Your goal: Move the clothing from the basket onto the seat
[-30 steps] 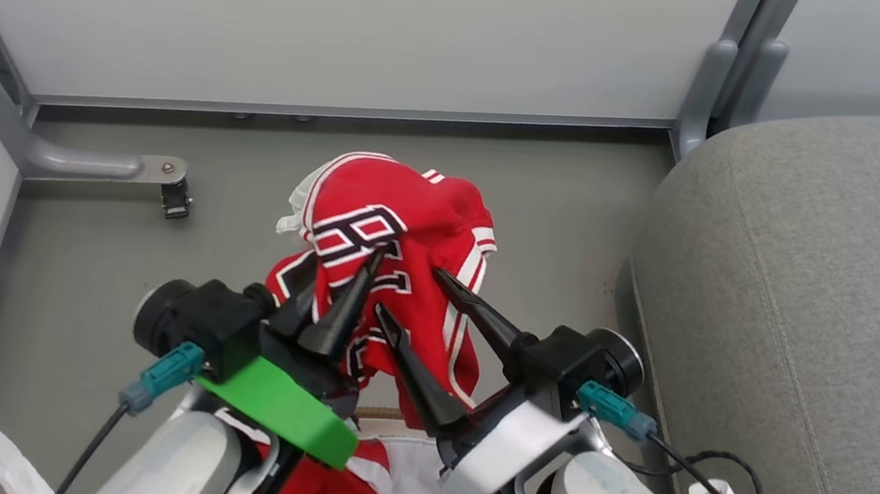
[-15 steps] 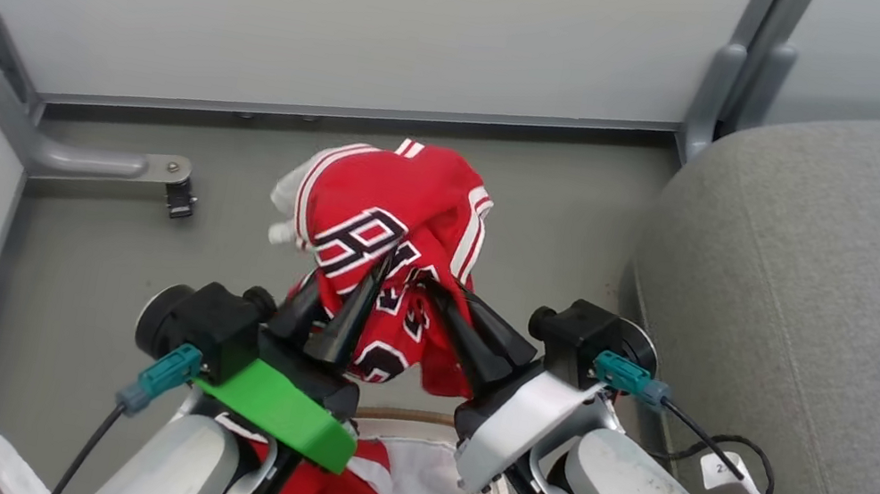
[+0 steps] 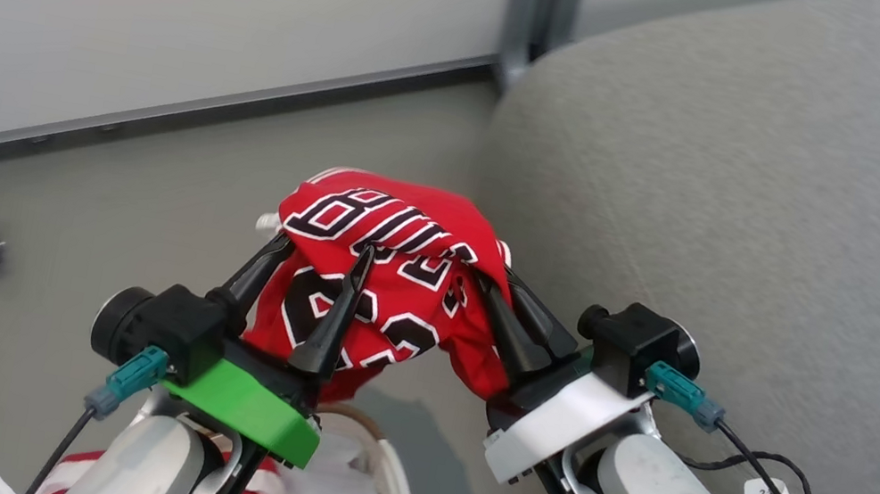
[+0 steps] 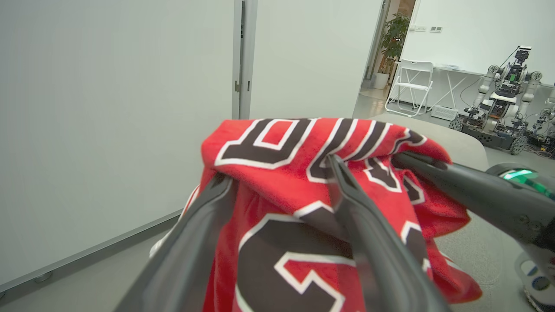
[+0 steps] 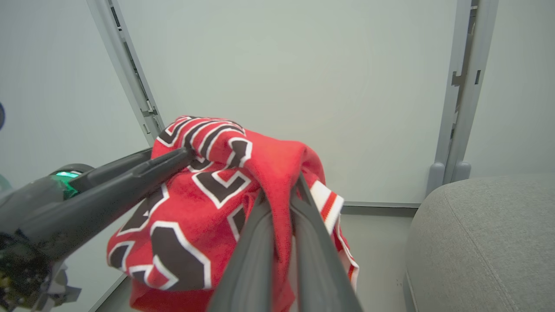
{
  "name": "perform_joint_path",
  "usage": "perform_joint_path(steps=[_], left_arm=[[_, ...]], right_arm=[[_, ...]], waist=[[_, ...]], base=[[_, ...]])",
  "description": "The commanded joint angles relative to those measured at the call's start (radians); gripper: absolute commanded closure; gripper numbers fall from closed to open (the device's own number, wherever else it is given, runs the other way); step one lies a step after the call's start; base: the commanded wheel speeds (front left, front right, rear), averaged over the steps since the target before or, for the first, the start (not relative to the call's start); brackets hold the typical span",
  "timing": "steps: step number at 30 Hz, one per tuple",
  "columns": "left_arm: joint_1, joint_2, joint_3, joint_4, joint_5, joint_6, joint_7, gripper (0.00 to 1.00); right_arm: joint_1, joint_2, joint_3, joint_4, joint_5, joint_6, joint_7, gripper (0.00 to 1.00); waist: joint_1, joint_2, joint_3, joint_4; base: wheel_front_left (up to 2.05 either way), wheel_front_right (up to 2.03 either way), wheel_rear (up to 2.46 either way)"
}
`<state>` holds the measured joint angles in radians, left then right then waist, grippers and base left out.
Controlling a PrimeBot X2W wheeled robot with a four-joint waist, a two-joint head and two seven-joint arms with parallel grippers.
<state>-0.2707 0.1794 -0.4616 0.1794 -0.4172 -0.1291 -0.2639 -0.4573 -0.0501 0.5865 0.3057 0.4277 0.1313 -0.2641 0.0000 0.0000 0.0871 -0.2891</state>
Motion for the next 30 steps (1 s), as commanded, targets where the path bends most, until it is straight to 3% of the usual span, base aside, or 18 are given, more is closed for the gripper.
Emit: perform_joint_path(steps=[1, 8, 14, 21, 30], left_arm=[[0.013, 0.011, -0.001, -0.001, 0.011, -0.003, -0.001, 0.00], [-0.070, 0.026, -0.126, 0.024, -0.025, -0.003, 0.000, 0.00], [-0.097, 0.051, -0.144, 0.033, -0.051, -0.003, 0.000, 0.00], [-0.057, 0.115, -0.083, 0.009, -0.031, -0.003, 0.000, 0.00], [-0.107, 0.202, -0.091, -0.047, -0.037, -0.003, -0.001, 0.00]], right_arm=[[0.016, -0.002, -0.011, -0.016, -0.009, -0.001, -0.001, 1.00], [0.091, 0.001, -0.164, -0.109, -0.076, -0.001, -0.001, 1.00], [0.079, 0.000, -0.233, -0.132, -0.132, -0.001, -0.001, 1.00], [-0.137, -0.001, -0.314, -0.052, -0.255, -0.001, -0.001, 1.00], [-0.502, -0.116, -0.586, 0.130, -0.478, -0.001, -0.001, 1.00]], waist=[[0.0000, 0.0000, 0.052, -0.229], [0.0000, 0.0000, 0.111, -0.265], [0.0000, 0.0000, 0.151, -0.264], [0.0000, 0.0000, 0.243, -0.255], [0.0000, 0.0000, 0.426, -0.115]], base=[[0.00, 0.00, 0.00], [0.00, 0.00, 0.00], [0.05, 0.05, 0.05], [0.00, 0.00, 0.00], [0.00, 0.00, 0.00]])
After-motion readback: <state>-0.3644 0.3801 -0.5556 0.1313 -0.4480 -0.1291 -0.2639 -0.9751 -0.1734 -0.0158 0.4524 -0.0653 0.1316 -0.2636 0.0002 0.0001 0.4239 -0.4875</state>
